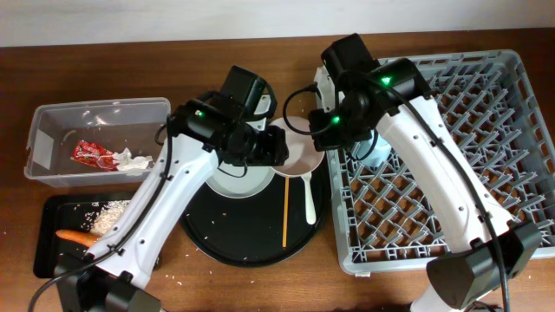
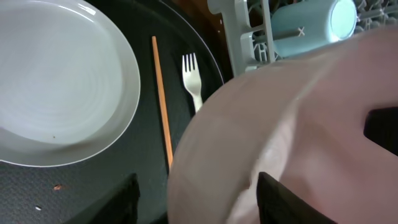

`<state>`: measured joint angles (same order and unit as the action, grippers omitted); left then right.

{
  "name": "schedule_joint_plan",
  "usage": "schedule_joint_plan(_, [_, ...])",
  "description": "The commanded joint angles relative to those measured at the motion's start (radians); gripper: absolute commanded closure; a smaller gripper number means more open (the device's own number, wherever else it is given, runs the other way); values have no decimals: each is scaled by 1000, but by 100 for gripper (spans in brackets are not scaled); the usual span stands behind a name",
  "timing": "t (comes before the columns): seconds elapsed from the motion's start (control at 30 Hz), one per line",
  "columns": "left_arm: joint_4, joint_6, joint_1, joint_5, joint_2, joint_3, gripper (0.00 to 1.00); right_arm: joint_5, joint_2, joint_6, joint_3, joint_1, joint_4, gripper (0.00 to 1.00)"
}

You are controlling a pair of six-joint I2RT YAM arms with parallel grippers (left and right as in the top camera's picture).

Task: Sort waste into correct bins and load items into the dishwasher rack
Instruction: 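Place the pink bowl upside down in the rack with the right gripper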

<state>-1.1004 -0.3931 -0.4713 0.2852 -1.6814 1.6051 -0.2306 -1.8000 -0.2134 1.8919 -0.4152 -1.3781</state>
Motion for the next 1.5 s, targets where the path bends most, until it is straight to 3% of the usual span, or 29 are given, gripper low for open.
schedule_joint_plan(0.0, [3,6,31,66,24,43,38,-19,6,-4,2,-9,14,96])
schedule_joint_plan(0.13, [3,6,39,79,71,103,38,16,6,-4,2,-8,45,96])
schedule_joint_plan(0.3, [4,51,39,-12,196,155,34,283,6,-1,2,-8,127,96])
schedule_joint_plan(0.37, [-23,51,39,-134,237,155,19,513,6,-1,2,-8,204,96])
schedule_joint_plan(0.4, [-47,51,39,-154,243,155,2,709,6,-1,2,-8,249,96])
schedule_joint_plan(0.5, [-68,50,39,-155,241,154,1,1003,6,114,2,-3,314,96])
schedule_joint_plan(0.57, [-68,50,38,-155,241,154,1,1090,5,215,2,47,347,96])
schedule_joint_plan(0.83, [-68,50,37,-155,241,154,1,1099,-97,368,2,381,568,96])
schedule_joint_plan(1.13, [-68,50,37,-155,241,154,1,1332,-293,659,-50,409,696,96])
schedule_joint_plan(1.47, [-68,50,38,-155,241,154,1,1311,-296,643,-190,297,724,96])
